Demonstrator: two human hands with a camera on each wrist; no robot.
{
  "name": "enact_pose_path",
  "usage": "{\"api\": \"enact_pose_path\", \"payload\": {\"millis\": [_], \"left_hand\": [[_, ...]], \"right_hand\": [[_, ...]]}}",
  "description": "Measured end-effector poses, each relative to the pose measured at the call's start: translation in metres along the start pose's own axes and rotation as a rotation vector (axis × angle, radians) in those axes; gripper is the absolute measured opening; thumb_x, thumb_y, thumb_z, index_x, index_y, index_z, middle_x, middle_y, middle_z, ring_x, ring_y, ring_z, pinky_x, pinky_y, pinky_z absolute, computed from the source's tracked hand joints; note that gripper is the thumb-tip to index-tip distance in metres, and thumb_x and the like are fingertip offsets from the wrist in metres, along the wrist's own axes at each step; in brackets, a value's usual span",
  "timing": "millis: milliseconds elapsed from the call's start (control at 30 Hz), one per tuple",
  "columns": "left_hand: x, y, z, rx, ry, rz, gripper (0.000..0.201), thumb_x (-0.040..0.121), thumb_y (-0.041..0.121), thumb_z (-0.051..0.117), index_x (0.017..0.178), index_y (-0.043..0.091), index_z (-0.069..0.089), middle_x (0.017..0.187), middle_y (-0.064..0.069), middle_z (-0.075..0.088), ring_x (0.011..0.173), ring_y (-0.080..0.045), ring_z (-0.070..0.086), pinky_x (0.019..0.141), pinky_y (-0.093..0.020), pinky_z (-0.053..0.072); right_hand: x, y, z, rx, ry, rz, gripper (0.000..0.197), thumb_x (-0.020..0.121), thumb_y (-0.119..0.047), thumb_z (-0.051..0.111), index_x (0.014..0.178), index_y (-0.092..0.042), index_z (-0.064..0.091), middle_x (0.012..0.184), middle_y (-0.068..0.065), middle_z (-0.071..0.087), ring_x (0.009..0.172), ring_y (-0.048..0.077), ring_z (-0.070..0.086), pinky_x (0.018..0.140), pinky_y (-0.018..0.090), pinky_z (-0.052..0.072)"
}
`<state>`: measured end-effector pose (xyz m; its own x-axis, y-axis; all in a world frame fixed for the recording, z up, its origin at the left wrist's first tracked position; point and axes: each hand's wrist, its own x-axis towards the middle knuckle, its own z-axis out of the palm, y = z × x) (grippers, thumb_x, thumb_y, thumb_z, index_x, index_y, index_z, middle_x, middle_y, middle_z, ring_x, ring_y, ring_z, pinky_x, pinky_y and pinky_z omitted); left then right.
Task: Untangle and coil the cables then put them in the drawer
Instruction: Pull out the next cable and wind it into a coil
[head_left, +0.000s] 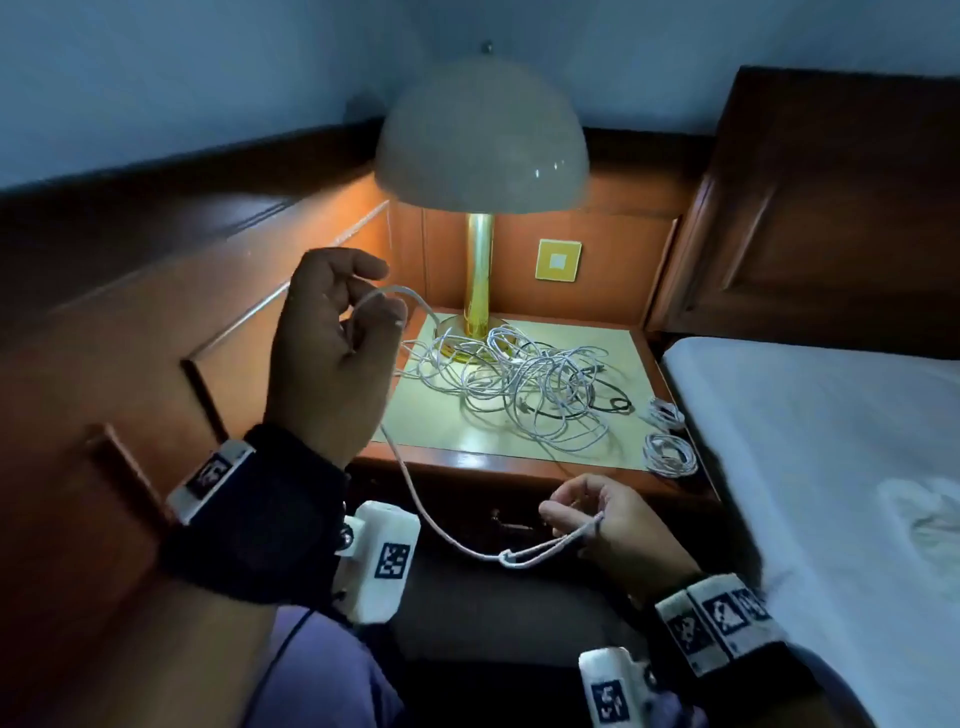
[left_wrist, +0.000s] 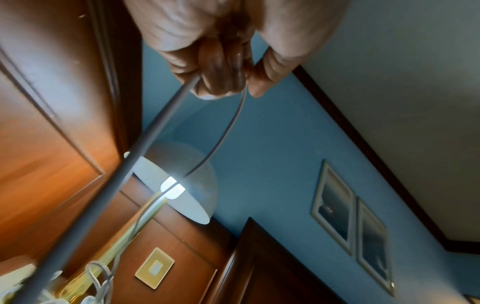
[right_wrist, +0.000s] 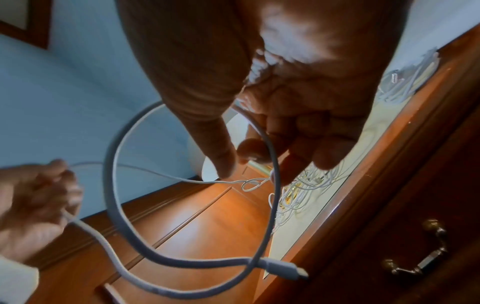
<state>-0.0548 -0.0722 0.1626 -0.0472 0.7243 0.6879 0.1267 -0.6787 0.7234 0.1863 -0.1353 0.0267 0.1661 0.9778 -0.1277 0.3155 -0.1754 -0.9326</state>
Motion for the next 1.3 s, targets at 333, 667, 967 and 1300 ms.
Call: {"api": "enact_pose_path", "payload": {"millis": [333,667,967,1300], "left_hand": [[-0.039,0.099,-0.014,-0.045,-0.117,0.142,0.021,0.088,0.009,0.056,0.097,0.027,0.050,0.082,0.001,0.053,0.061,-0.011,0.047,0.060,-0.023,0.041],[-0.082,0.120,-0.007,-0.210,-0.290,0.057,0.015,0.091,0.007,0.057,0.096,0.020,0.052,0.074,0.006,0.049,0.056,-0.006,0.040,0.055,-0.019,0.036],[-0.079,0.071,0.038,-0.259,-0.322,-0.129,0.011,0.089,0.012,0.056,0.097,0.017,0.053,0.073,0.006,0.050,0.058,-0.016,0.038,0.052,-0.026,0.034],[-0.095,-0.042,0.104,-0.152,-0.364,-0.518,0.015,0.095,0.003,0.055,0.091,0.017,0.053,0.060,0.007,0.045,0.044,-0.010,0.038,0.045,-0.024,0.034]], "right_hand": [[-0.068,-0.028,0.022,0.138,0.112,-0.097,0.027,0.097,-0.020,0.062,0.121,-0.011,0.054,0.080,0.010,0.071,0.071,0.015,0.069,0.068,0.030,0.052],[-0.081,-0.041,0.012,-0.220,-0.008,-0.208,0.050,0.090,-0.042,0.069,0.137,-0.036,0.052,0.131,0.001,0.045,0.105,0.015,0.064,0.099,0.037,0.053],[-0.059,0.012,-0.016,-0.166,-0.028,-0.142,0.018,0.099,-0.020,0.056,0.089,-0.027,0.070,0.093,-0.001,0.073,0.084,0.010,0.067,0.088,0.033,0.054],[-0.020,0.029,-0.074,-0.546,0.489,0.080,0.038,0.093,-0.047,0.059,0.124,-0.025,0.059,0.126,0.014,0.046,0.118,0.035,0.047,0.106,0.046,0.040]]}}
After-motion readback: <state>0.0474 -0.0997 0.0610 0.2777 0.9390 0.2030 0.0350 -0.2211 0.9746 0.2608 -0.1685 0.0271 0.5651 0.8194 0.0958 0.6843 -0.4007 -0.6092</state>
